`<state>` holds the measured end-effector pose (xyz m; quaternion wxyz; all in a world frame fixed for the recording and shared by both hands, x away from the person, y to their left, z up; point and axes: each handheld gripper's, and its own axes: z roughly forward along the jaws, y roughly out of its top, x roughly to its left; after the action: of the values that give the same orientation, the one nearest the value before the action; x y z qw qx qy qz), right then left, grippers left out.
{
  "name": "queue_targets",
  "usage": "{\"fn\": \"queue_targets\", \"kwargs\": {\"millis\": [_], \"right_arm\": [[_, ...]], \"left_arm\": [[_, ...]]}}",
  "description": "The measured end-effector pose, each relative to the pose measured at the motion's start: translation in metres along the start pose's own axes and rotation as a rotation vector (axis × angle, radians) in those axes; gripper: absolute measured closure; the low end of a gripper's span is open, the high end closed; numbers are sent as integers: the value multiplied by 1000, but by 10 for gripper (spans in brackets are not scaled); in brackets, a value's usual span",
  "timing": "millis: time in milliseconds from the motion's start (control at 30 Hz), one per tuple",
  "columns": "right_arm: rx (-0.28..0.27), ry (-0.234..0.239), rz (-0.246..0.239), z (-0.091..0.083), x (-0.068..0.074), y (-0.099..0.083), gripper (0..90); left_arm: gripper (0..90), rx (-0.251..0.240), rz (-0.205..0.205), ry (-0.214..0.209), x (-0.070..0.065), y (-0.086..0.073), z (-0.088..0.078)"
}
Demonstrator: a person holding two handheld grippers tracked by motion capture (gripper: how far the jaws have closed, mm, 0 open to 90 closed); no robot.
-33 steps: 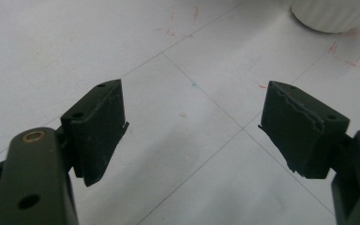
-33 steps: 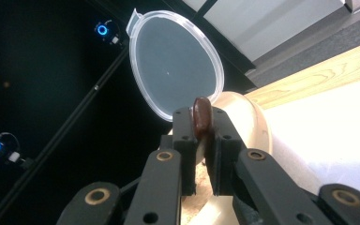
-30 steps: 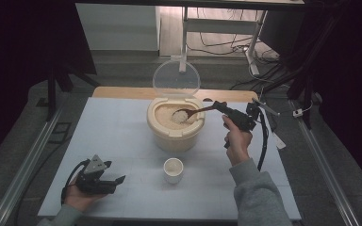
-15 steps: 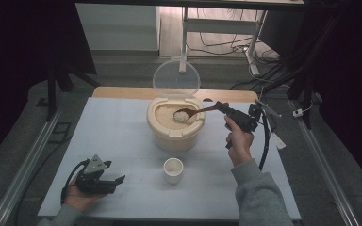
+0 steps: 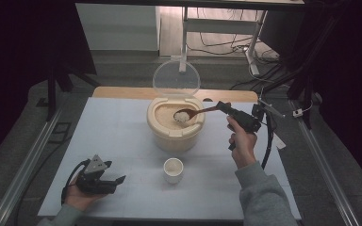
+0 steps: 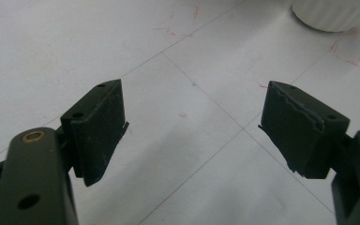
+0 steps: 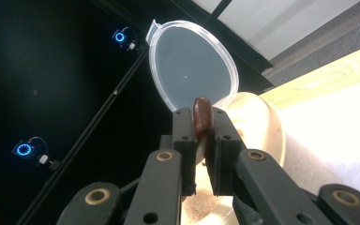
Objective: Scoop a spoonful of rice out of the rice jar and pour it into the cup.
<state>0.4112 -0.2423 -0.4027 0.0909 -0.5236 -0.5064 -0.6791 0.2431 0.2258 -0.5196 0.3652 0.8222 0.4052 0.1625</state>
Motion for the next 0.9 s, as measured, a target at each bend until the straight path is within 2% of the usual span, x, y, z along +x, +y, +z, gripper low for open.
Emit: {"fn": "queue_targets", "kwargs": {"millis": [233,467,900], "right_arm": [[6,-1,3,2,-1,-1,830],[19,19,8,-1,4,-2,830],[100,65,17,-18,11,-15,830]], "left_arm": [[219,0,-1,-1,0,0,0],[219,-2,-3,-1,1,0,0],[218,-2,-6,4,1,0,0]]}}
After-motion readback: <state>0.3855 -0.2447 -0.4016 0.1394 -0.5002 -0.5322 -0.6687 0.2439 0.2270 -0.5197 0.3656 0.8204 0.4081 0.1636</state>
